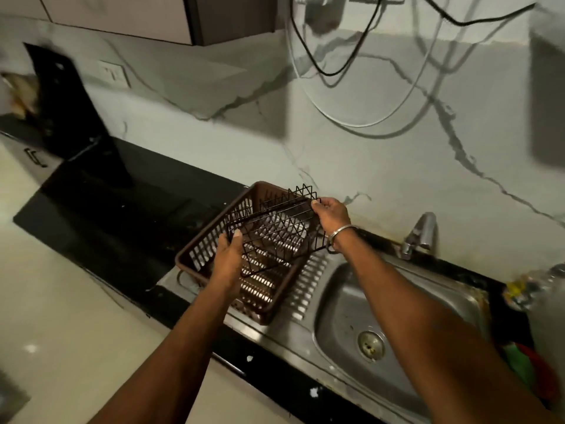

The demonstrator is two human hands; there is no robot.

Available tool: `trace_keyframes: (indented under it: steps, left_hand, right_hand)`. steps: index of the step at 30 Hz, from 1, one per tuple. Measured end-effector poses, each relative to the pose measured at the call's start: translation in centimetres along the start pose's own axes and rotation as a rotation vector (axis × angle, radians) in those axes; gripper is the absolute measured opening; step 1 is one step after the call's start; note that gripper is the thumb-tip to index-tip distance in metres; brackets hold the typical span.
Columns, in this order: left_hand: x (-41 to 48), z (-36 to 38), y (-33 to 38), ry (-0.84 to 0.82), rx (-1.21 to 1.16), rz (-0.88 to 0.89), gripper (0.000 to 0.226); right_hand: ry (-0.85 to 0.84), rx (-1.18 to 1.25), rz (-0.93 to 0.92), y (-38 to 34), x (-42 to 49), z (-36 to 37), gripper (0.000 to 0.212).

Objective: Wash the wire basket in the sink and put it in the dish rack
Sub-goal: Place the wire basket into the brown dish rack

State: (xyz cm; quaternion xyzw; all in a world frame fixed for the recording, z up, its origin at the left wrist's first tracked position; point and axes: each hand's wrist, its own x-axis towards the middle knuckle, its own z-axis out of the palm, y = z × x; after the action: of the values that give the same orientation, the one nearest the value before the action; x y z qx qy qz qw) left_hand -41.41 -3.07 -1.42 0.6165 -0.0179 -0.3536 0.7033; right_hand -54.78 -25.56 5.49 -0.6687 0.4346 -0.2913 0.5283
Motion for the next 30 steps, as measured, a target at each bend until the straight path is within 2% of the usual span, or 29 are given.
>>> trace_keyframes:
  steps: [2, 5, 6, 11, 18, 21, 24, 30]
  left_hand:
    - [0.7, -0.6, 0.0, 0.024, -0.040, -0.019, 0.088]
    - [0.9, -1.3, 0.4, 0.079, -0.105, -0.075, 0.099]
    - [1.0, -1.4, 0.5, 0.094, -0.111, -0.093, 0.094]
    - [-0.3, -0.2, 1.3, 0.200, -0.089, -0.112, 0.068]
    - [2.2, 1.0, -0.7, 0.260, -0.041, -0.190, 0.055]
    - [3.3, 1.7, -1.7, 0.287, -0.030, -0.207, 0.032]
    - [4.7, 1.9, -3.1, 0.324, -0.023, -0.257, 0.038]
    - [5.5, 2.5, -3.6, 0.383, 0.018, -0.377, 0.017]
  right_hand:
    - [-0.059, -0.034, -0.024, -0.4, 1.7, 1.6, 0.023]
    - [-0.132, -0.112, -0.068, -0.3, 4.6, 3.7, 0.013]
    - [-0.159, -0.146, -0.080, 0.0, 5.8, 4.4, 0.012]
    - [-0.267, -0.259, -0.077, 0.9, 10.1, 7.6, 0.035]
    - [-0.399, -0.443, -0.074, 1.6, 12.8, 9.9, 0.039]
    - [-0.435, -0.483, -0.047, 3.2, 13.7, 10.9, 0.041]
    - [-0.470, -0.526, -0.014, 4.9, 14.3, 11.9, 0.043]
    - [-0.545, -0.550, 0.021, 6.8, 14.7, 13.2, 0.051]
